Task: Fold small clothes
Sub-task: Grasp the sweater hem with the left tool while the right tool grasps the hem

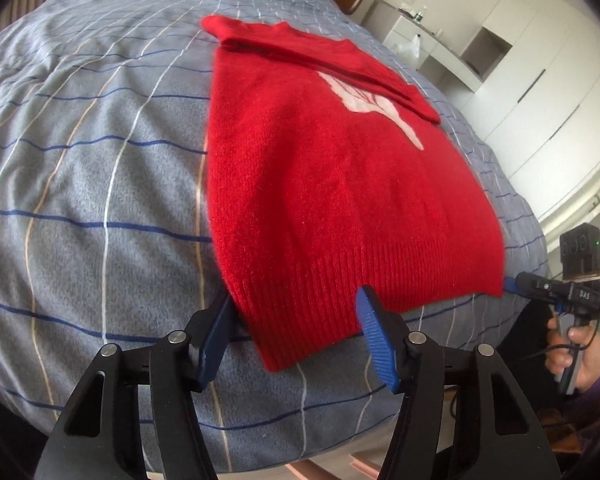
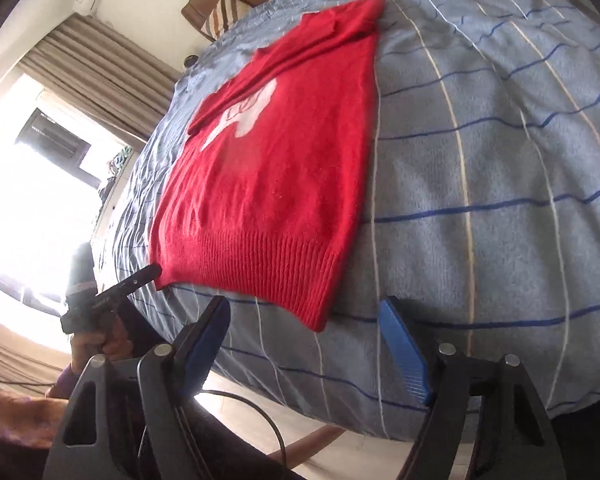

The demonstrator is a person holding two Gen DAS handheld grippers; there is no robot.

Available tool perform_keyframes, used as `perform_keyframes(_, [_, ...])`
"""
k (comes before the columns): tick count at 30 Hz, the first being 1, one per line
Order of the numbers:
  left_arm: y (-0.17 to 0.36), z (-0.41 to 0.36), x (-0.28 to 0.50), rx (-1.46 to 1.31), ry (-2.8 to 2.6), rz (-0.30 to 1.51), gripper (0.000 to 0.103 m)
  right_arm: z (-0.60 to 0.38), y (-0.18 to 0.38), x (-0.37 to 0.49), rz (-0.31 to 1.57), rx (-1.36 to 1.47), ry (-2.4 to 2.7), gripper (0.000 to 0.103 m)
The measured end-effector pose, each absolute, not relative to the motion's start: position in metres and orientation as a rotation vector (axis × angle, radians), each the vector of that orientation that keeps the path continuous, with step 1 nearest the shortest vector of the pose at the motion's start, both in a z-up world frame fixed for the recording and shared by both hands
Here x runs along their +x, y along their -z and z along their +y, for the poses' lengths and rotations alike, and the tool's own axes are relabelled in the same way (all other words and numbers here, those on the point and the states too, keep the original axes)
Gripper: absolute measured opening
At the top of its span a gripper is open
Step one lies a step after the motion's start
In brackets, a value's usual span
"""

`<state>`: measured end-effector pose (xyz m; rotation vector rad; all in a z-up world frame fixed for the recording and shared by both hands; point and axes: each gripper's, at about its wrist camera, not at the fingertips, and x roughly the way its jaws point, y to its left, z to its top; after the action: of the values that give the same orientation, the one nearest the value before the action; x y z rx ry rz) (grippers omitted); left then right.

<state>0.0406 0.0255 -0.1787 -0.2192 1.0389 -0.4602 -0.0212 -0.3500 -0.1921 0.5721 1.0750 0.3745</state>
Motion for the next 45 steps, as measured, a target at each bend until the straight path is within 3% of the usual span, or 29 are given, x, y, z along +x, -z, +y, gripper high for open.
perform_keyframes(1, [0.180, 0.028, 0.041, -0.240, 0.453, 1.046, 0.047, -0.350, 0.200, -0.015, 1.082, 0.605, -0.381, 0.056])
perform_keyframes(2, [0.182, 0.030, 0.042, -0.260, 0.453, 1.060, 0.035, -0.349, 0.207, -0.011, 1.093, 0.631, -0.396, 0.026])
perform_keyframes(3, [0.186, 0.032, 0.043, -0.288, 0.461, 1.079, 0.005, -0.347, 0.212, -0.007, 1.112, 0.641, -0.398, 0.005])
perform_keyframes(9, [0.175, 0.052, 0.024, -0.382, 0.482, 1.054, 0.002, -0.362, 0.196, -0.022, 1.088, 0.642, -0.356, 0.004])
perform_keyframes(15, [0.128, 0.066, 0.047, -0.511, 0.549, 0.955, 0.002, -0.375, 0.151, -0.015, 0.956, 0.709, -0.414, 0.004])
perform_keyframes(25, [0.083, 0.050, 0.232, -0.400, 0.466, 0.802, 0.002, -0.394, 0.088, 0.162, 0.739, 0.579, -0.383, 0.004])
perform_keyframes(33, [0.105, 0.019, 0.356, -0.342, 0.335, 0.857, 0.002, -0.400, 0.103, 0.311, 0.777, 0.526, -0.266, 0.004])
perform_keyframes(35, [0.114, 0.011, 0.376, -0.312, 0.309, 0.875, 0.003, -0.399, 0.112, 0.334, 0.778, 0.526, -0.239, 0.005])
perform_keyframes(38, [0.131, 0.006, 0.399, -0.295, 0.238, 0.939, 0.017, -0.400, 0.128, 0.354, 0.783, 0.567, -0.213, 0.012])
perform_keyframes(40, [0.133, 0.012, 0.402, -0.284, 0.159, 0.935, 0.062, -0.405, 0.134, 0.361, 0.777, 0.594, -0.157, 0.025])
perform_keyframes(42, [0.126, 0.024, 0.395, -0.287, 0.112, 0.884, 0.077, -0.413, 0.134, 0.356, 0.761, 0.618, -0.124, 0.027])
perform_keyframes(45, [0.120, 0.043, 0.385, -0.291, 0.104, 0.867, 0.079, -0.411, 0.124, 0.341, 0.759, 0.546, -0.146, 0.027])
